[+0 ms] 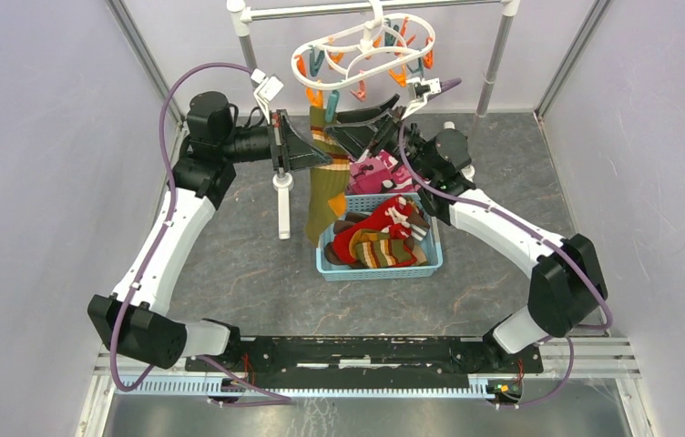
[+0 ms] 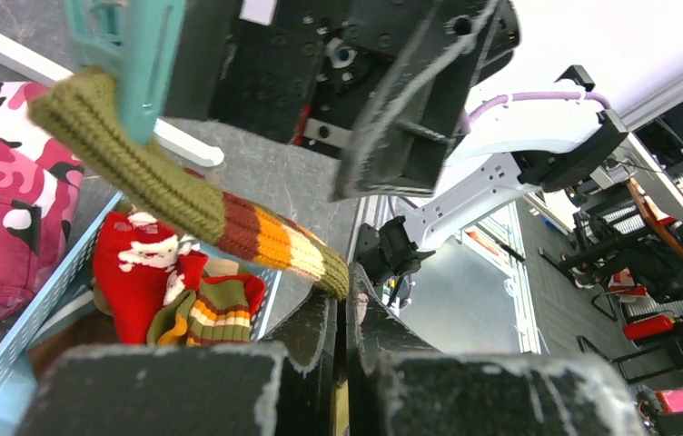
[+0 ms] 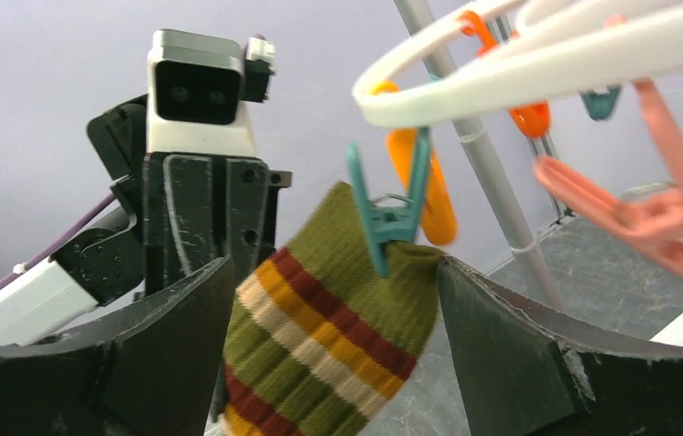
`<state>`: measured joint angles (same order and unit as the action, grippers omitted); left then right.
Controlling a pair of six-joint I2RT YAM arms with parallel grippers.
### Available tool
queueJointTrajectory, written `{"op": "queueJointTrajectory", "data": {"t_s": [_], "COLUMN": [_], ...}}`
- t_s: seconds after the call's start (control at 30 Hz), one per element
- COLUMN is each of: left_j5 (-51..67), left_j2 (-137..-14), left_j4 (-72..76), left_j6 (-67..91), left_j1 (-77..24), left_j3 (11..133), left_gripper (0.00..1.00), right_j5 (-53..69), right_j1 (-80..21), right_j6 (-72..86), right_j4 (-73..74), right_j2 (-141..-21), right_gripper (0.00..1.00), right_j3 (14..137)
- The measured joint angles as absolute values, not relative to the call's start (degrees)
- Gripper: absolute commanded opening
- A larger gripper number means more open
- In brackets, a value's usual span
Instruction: Remove the socks clipped to the hanger
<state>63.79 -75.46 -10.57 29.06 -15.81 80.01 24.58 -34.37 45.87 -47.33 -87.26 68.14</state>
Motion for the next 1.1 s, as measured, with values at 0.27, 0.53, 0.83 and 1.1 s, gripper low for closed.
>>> {"op": "queueJointTrajectory", "data": {"t_s": [0.27,0.53,0.83,1.1], "left_j5": [66.7,67.4,67.1,65.9], "left_j2": [-75.1,-74.4,-74.4,-74.5], "left_j4": [-9.2,-8.7,-8.7,-8.9], "left_j6": [29.8,30.1,30.0,30.0], "left_j1": [-15.8,-15.8,-15.8,-15.8], "left_j3": [79.7,78.9,78.0,77.7], "left_gripper": [0.02,0.02,0.02,0.02], "right_j5": [23.4,21.8,19.4,17.4], "right_j1": [-33.7,-33.1,-33.2,-33.3], "right_j6": [48.6,50.2,53.9,55.3], "right_j4": [-48.0,-50.5,-55.3,-56.1], "right_j2": [-89.1,-88.4,-89.4,-91.2], "right_gripper": [0.84,0.62,0.53,0.34], "right_j3": [68.2,66.7,68.5,70.5]}}
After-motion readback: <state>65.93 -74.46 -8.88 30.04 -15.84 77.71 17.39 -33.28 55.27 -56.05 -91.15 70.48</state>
